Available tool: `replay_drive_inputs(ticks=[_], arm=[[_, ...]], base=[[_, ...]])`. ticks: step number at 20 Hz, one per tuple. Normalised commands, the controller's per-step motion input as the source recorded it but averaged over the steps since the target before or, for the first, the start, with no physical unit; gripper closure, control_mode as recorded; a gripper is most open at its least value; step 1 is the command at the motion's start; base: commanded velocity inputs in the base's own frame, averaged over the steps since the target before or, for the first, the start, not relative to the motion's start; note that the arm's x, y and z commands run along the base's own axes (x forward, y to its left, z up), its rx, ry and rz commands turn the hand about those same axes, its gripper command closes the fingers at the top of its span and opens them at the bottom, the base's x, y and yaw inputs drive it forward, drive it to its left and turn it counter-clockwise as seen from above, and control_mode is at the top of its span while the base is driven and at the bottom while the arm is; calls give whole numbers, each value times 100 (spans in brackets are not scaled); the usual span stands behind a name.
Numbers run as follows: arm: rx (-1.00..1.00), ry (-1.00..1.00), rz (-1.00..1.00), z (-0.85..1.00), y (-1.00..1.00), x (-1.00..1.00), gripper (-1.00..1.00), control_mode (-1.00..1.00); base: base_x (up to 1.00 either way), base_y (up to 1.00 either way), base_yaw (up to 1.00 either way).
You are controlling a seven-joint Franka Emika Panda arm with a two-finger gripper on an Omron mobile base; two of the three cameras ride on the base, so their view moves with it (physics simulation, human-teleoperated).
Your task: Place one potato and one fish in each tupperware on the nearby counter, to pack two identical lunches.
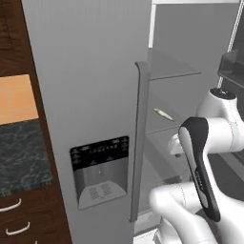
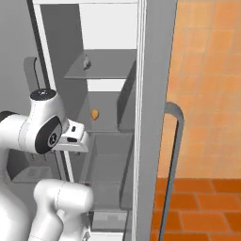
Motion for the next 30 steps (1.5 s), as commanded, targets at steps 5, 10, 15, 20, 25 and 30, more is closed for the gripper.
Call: replay_drive_inputs(ticks=[5, 10, 15, 20, 25, 30], arm=[[0, 0, 0, 0, 0, 0, -100, 100], [0, 0, 0, 0, 0, 0, -100, 100], [0, 0, 0, 0, 0, 0, -100, 100], [0, 0, 0, 0, 0, 0, -100, 100], [0, 0, 0, 0, 0, 0, -100, 100], [0, 0, 0, 0, 0, 0, -100, 100]], base=[[45, -27, 26], [23, -47, 22], [43, -2, 17], [83, -29, 3], [77, 0, -2], [1, 0, 0]])
